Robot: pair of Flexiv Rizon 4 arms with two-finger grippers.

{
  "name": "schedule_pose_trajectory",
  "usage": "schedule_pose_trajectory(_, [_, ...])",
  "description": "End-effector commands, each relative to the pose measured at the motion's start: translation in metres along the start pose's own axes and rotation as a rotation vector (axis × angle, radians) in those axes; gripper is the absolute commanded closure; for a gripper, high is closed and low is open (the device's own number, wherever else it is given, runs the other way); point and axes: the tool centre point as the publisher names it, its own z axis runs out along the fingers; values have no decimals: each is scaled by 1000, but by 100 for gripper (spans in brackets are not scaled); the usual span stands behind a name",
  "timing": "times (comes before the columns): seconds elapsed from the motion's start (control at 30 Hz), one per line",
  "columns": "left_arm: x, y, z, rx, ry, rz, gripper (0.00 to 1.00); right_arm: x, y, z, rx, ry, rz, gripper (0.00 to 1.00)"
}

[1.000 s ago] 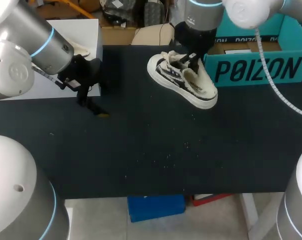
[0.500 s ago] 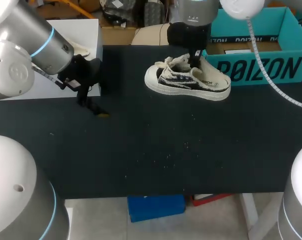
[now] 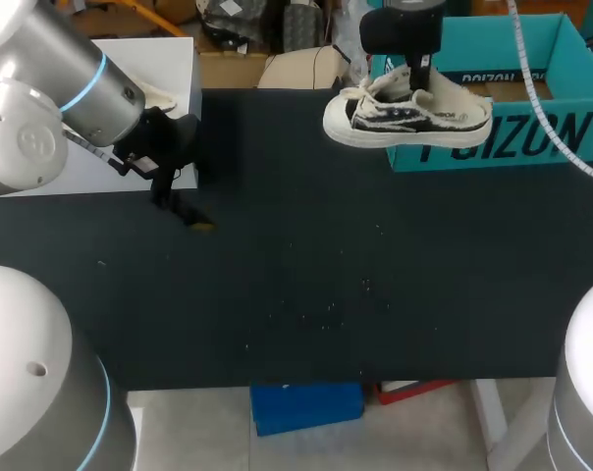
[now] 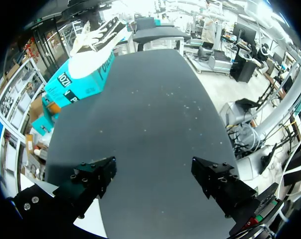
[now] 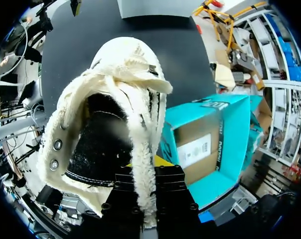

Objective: Take the shoe out of the shoebox, open the shoe tongue, remove and reinsert the insole, then place the shoe into the shoebox

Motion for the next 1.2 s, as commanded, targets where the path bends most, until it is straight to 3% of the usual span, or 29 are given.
schedule_pose_trajectory(0.03, [1,1,1,1,-3,2,0,-27,-15,-14,-12,13,-14,100])
schedule_pose_trajectory(0.23, [1,1,1,1,-3,2,0,-57,-33,-31,-31,4,-57,100])
schedule_pose_trajectory(0.4, [1,1,1,1,-3,2,0,-86,-54,-25,-32,27,-43,100])
schedule_pose_trajectory(0.93, [1,1,1,1,-3,2,0,-177,-95,32,-74,100,-98,100])
schedule_pose_trajectory(1.2, [1,1,1,1,-3,2,0,-196,-111,59,-114,120,-126,100])
